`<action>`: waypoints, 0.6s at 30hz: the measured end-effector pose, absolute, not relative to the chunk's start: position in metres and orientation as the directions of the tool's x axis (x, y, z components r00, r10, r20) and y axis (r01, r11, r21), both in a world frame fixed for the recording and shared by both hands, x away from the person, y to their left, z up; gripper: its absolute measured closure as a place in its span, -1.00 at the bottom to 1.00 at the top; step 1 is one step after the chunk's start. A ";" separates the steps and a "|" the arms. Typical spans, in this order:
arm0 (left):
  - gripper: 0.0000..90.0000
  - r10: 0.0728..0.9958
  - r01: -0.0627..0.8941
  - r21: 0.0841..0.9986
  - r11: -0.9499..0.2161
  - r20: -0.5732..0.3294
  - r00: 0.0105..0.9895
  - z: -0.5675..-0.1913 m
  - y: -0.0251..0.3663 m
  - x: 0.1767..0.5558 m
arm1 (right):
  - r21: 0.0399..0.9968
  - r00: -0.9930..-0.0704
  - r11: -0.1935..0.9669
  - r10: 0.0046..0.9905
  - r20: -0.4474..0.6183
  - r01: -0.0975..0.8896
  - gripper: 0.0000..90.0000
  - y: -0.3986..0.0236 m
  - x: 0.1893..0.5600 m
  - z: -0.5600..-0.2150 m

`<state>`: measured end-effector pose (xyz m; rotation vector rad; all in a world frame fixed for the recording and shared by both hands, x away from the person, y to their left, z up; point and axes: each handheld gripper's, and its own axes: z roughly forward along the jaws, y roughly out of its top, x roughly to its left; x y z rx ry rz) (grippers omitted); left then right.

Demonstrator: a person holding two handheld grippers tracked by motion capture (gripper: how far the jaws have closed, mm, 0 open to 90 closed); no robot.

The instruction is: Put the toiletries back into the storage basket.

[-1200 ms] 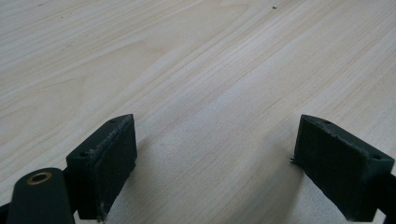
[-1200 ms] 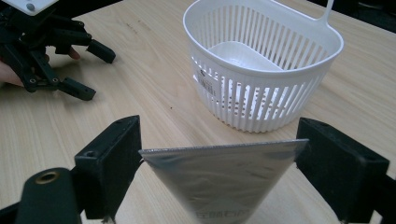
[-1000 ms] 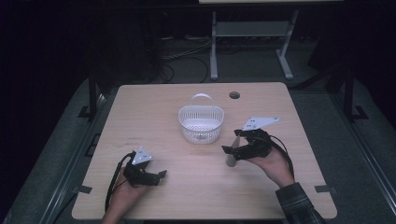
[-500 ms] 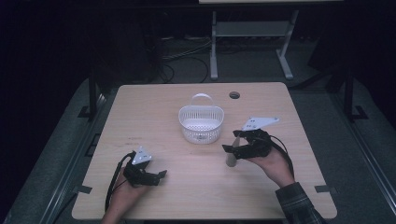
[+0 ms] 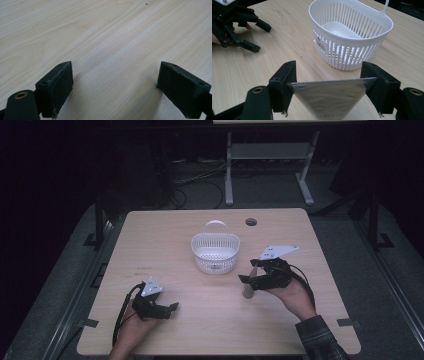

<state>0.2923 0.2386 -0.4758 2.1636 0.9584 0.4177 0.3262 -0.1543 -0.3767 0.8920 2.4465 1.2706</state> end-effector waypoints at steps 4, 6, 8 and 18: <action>-0.73 0.741 0.507 0.726 -0.465 0.005 0.672 -0.476 0.239 0.292 | 0.800 -0.782 0.439 0.620 0.060 0.409 -0.34 -0.153 0.326 -0.374; -0.73 0.741 0.507 0.725 -0.465 0.005 0.672 -0.476 0.239 0.292 | 0.802 -0.782 0.436 0.621 0.061 0.409 -0.34 -0.152 0.325 -0.370; -0.73 0.740 0.507 0.725 -0.466 0.006 0.672 -0.476 0.239 0.292 | 0.803 -0.781 0.435 0.621 0.061 0.408 -0.34 -0.152 0.325 -0.369; -0.73 0.741 0.509 0.724 -0.465 0.003 0.672 -0.476 0.239 0.292 | 0.810 -0.768 0.418 0.637 0.061 0.411 -0.34 -0.152 0.328 -0.358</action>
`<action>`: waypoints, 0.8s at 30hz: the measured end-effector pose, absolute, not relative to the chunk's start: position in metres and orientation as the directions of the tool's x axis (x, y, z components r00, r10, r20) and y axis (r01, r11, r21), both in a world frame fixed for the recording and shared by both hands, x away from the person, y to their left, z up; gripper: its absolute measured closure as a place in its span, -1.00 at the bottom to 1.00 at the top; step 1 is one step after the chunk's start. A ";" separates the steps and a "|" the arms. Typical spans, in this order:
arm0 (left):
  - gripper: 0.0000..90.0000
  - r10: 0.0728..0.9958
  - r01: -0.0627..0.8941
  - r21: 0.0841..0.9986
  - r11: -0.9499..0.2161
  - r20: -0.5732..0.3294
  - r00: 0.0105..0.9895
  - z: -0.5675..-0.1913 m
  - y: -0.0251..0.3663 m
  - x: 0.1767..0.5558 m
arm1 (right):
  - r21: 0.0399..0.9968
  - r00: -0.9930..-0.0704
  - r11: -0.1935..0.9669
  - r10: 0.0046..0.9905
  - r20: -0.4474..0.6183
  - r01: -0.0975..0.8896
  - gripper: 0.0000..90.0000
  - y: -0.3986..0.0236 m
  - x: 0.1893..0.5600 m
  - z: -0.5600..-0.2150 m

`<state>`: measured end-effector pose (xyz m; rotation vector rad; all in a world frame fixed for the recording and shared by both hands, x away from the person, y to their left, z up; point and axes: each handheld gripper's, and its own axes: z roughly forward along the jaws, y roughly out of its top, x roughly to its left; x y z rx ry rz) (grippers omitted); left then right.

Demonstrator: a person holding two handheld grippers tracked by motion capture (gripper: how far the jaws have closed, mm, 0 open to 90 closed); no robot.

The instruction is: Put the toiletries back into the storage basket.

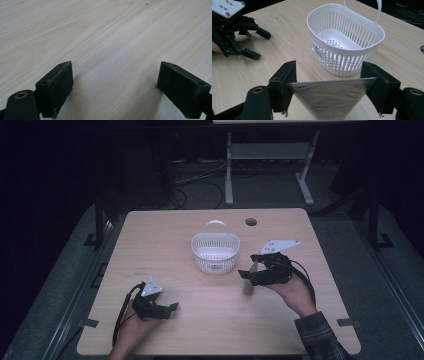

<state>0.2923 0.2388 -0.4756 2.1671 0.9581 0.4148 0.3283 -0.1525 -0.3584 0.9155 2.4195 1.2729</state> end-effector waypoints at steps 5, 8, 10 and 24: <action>-0.73 0.741 0.509 0.725 -0.464 0.003 0.672 -0.476 0.239 0.292 | 0.813 -0.762 0.409 0.644 0.063 0.413 -0.34 -0.152 0.330 -0.353; -0.73 0.741 0.509 0.724 -0.465 0.003 0.672 -0.476 0.239 0.292 | 0.819 -0.762 0.405 0.645 0.061 0.407 -0.34 -0.151 0.332 -0.349; -0.73 0.741 0.509 0.725 -0.465 0.003 0.672 -0.476 0.239 0.292 | 0.821 -0.764 0.407 0.643 0.054 0.400 -0.34 -0.150 0.333 -0.346; -0.73 0.740 0.508 0.724 -0.467 0.005 0.673 -0.476 0.239 0.292 | 0.834 -0.763 0.398 0.645 0.042 0.382 -0.34 -0.145 0.340 -0.327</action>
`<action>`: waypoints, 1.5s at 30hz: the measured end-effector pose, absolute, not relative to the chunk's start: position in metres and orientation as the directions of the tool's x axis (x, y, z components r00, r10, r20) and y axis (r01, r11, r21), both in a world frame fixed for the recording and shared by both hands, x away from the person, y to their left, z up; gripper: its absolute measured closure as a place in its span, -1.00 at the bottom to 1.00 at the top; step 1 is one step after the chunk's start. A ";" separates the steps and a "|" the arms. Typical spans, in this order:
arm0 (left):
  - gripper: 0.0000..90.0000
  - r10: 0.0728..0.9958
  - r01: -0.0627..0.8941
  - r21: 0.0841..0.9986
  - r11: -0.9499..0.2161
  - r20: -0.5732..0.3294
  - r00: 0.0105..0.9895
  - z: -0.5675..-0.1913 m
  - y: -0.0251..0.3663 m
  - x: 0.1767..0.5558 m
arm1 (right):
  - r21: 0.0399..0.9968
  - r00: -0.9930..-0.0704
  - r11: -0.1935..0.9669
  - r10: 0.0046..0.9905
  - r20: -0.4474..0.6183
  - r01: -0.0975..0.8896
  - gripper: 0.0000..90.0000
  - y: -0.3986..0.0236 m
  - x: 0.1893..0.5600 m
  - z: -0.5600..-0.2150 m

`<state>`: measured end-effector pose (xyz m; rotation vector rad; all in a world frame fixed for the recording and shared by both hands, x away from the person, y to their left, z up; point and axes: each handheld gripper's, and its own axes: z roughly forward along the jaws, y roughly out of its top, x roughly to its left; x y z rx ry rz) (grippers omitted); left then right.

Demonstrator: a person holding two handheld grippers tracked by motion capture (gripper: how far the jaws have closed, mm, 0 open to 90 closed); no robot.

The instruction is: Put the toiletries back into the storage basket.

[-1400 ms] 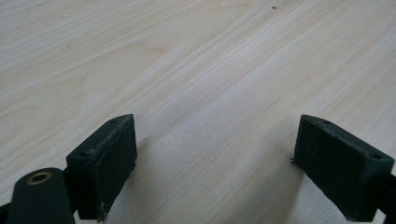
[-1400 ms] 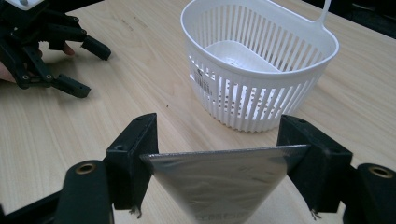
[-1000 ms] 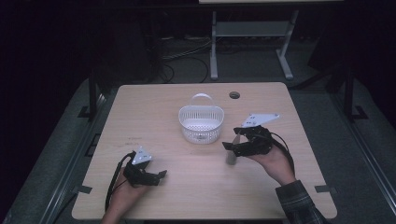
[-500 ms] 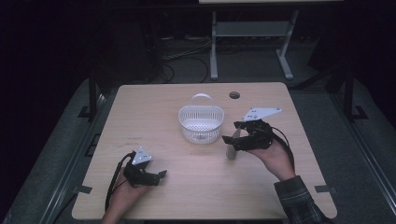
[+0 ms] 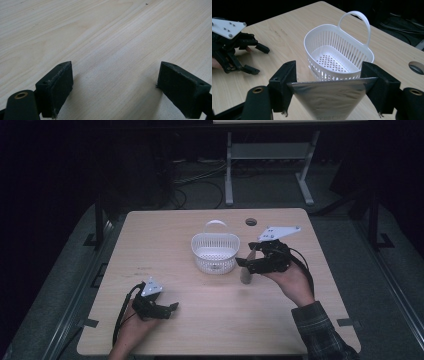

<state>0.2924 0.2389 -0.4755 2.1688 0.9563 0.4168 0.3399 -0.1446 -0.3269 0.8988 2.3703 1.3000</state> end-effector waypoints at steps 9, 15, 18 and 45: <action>-0.73 0.740 0.507 0.724 -0.467 0.006 0.673 -0.476 0.239 0.292 | 0.845 -0.762 0.386 0.647 0.039 0.371 -0.34 -0.143 0.346 -0.315; -0.73 0.740 0.508 0.724 -0.466 0.005 0.672 -0.476 0.239 0.292 | 0.847 -0.757 0.383 0.652 0.034 0.368 -0.34 -0.140 0.349 -0.307; -0.73 0.740 0.507 0.724 -0.468 0.006 0.673 -0.475 0.239 0.292 | 0.851 -0.757 0.380 0.653 0.031 0.363 -0.34 -0.140 0.351 -0.303; -0.73 0.736 0.505 0.723 -0.471 0.007 0.676 -0.475 0.239 0.292 | 0.872 -0.757 0.370 0.653 0.003 0.322 -0.34 -0.127 0.368 -0.274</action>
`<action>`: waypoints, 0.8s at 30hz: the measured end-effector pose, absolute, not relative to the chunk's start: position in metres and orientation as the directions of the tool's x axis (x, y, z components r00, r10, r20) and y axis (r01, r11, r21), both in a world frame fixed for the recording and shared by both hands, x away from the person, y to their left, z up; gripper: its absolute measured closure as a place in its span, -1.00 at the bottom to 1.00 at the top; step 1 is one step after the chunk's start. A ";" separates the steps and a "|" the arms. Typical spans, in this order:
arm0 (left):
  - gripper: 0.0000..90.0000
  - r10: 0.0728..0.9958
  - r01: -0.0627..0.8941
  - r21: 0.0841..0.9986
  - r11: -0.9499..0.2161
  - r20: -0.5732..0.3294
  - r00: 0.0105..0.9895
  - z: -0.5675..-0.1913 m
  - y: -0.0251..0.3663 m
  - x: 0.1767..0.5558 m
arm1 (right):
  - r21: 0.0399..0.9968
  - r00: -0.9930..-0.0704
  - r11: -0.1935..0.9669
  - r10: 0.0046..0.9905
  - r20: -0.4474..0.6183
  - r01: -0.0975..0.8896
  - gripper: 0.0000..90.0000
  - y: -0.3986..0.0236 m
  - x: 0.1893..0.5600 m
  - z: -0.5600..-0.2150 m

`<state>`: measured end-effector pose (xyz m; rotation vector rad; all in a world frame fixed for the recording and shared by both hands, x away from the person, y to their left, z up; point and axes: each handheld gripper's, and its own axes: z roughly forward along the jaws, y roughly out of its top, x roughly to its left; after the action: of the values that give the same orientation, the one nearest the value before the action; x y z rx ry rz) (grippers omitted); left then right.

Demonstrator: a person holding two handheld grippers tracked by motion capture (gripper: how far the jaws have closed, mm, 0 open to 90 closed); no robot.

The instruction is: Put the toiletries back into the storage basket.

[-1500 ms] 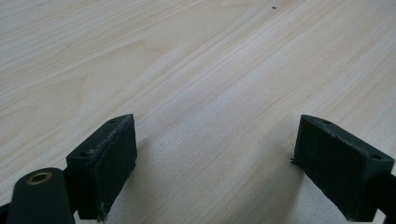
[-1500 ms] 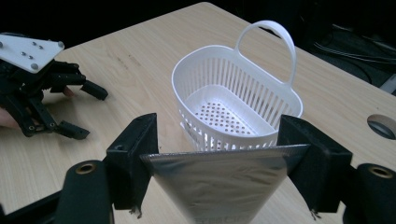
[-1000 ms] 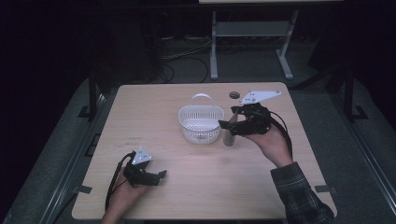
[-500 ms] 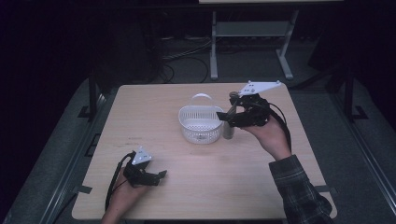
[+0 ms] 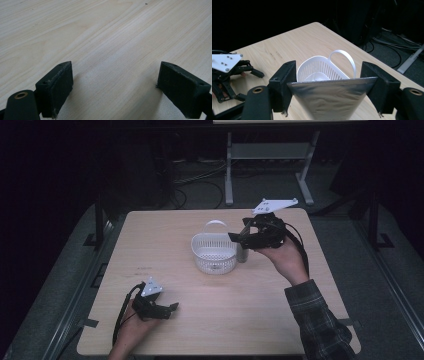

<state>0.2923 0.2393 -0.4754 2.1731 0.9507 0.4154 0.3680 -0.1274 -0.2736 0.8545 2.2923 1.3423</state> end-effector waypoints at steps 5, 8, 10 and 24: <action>-0.73 0.736 0.505 0.722 -0.473 0.007 0.677 -0.475 0.239 0.292 | 0.873 -0.756 0.368 0.654 0.001 0.320 -0.34 -0.123 0.372 -0.269; -0.73 0.735 0.505 0.722 -0.473 0.008 0.678 -0.475 0.240 0.292 | 0.875 -0.758 0.366 0.653 0.003 0.318 -0.34 -0.121 0.375 -0.267; -0.73 0.735 0.505 0.722 -0.473 0.008 0.678 -0.475 0.240 0.292 | 0.875 -0.757 0.366 0.653 0.002 0.318 -0.34 -0.120 0.376 -0.266; -0.73 0.736 0.506 0.724 -0.470 0.005 0.677 -0.475 0.239 0.292 | 0.880 -0.754 0.349 0.657 0.016 0.323 -0.34 -0.109 0.390 -0.267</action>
<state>0.2920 0.2394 -0.4755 2.1714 0.9507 0.4130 0.3903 -0.1093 -0.2668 0.8653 2.2776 1.3677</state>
